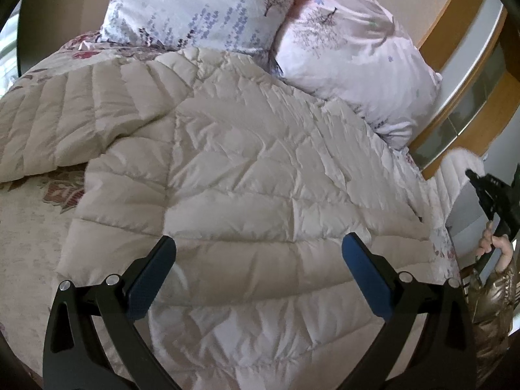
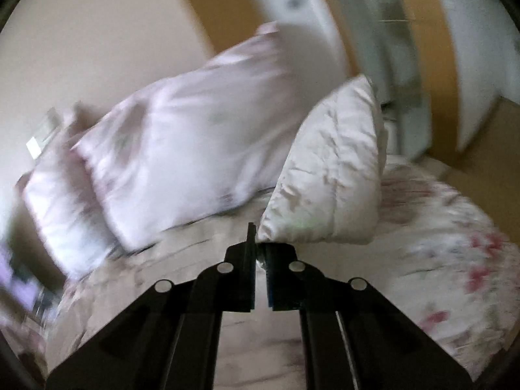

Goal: Fold large clothes

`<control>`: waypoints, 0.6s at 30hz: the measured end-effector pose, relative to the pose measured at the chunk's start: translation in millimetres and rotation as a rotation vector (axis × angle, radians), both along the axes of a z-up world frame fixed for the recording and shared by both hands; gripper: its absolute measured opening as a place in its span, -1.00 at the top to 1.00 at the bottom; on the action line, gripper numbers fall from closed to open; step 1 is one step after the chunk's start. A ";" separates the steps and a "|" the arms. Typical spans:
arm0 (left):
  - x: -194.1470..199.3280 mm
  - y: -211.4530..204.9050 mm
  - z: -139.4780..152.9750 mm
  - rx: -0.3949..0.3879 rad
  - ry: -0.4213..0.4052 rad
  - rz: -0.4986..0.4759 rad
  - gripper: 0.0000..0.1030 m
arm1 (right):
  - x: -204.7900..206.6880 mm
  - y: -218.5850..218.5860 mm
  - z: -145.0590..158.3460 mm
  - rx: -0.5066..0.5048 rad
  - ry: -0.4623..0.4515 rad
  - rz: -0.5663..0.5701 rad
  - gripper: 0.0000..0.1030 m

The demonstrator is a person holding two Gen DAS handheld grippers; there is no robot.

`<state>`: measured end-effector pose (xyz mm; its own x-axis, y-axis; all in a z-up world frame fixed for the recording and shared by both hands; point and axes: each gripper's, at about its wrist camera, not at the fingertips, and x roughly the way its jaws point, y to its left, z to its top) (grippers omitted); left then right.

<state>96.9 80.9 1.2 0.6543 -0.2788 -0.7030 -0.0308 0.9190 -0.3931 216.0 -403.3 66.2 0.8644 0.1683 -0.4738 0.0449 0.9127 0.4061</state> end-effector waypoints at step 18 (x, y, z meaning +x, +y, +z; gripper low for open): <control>-14.8 48.8 7.7 -0.045 -0.059 0.098 -0.97 | 38.4 228.4 -69.7 -0.027 0.255 0.477 0.89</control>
<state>82.1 129.7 9.0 0.7200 -0.2423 -0.6504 -0.0950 0.8939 -0.4381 254.5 -175.0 -3.5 0.5518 0.4986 -0.6686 -0.2828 0.8660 0.4124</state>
